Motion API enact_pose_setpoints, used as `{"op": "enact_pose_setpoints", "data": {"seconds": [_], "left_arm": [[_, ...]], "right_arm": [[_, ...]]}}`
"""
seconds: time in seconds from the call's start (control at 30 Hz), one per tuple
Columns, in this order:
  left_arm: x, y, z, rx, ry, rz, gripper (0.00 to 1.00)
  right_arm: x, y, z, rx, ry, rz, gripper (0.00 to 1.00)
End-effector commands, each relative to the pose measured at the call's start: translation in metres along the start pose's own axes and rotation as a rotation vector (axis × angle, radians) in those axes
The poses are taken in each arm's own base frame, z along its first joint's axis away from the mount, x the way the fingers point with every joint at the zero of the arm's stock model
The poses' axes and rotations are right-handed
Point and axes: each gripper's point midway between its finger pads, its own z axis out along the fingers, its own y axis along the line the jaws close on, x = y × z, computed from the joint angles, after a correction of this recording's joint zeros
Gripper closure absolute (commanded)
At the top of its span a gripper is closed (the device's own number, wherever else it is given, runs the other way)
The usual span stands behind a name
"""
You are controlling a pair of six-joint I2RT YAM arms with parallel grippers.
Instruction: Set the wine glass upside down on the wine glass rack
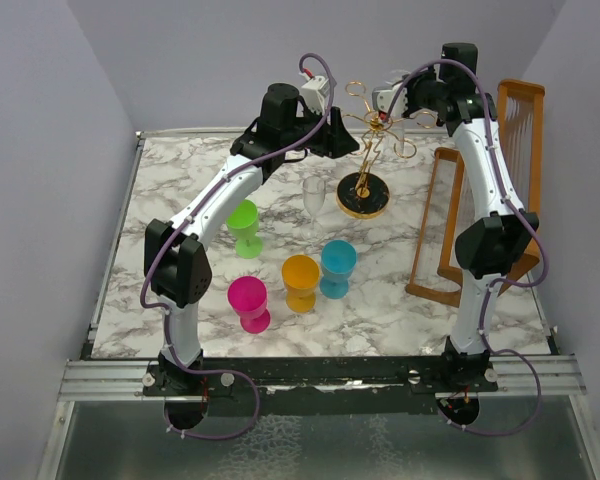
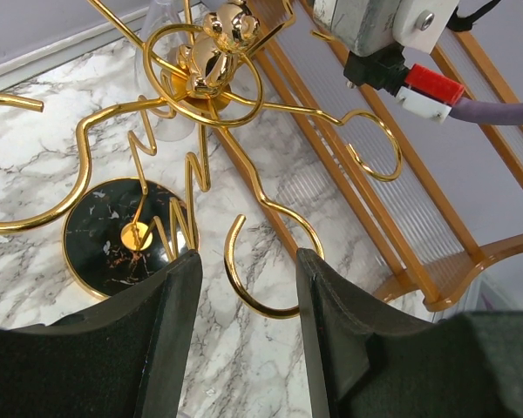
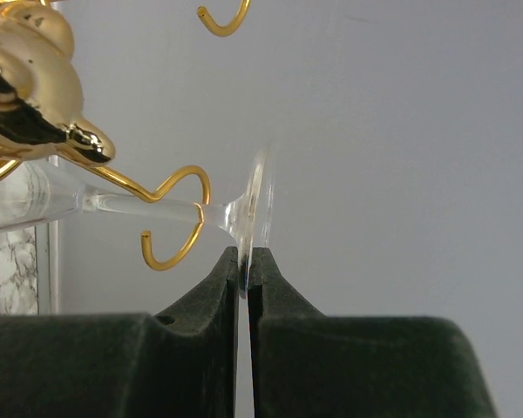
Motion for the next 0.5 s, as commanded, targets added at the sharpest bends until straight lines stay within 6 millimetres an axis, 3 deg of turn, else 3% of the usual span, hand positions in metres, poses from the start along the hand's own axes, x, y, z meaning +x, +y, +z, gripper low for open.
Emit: {"op": "enact_pose_setpoints", "data": {"seconds": [0.0, 0.47], "left_arm": [[-0.011, -0.003, -0.004, 0.011, -0.026, 0.03, 0.5], [-0.01, -0.004, -0.006, 0.012, -0.028, 0.036, 0.5]], "right_arm": [[0.005, -0.006, 0.005, 0.048, 0.004, 0.02, 0.97], [0.013, 0.004, 0.001, 0.009, 0.055, 0.033, 0.91]]}}
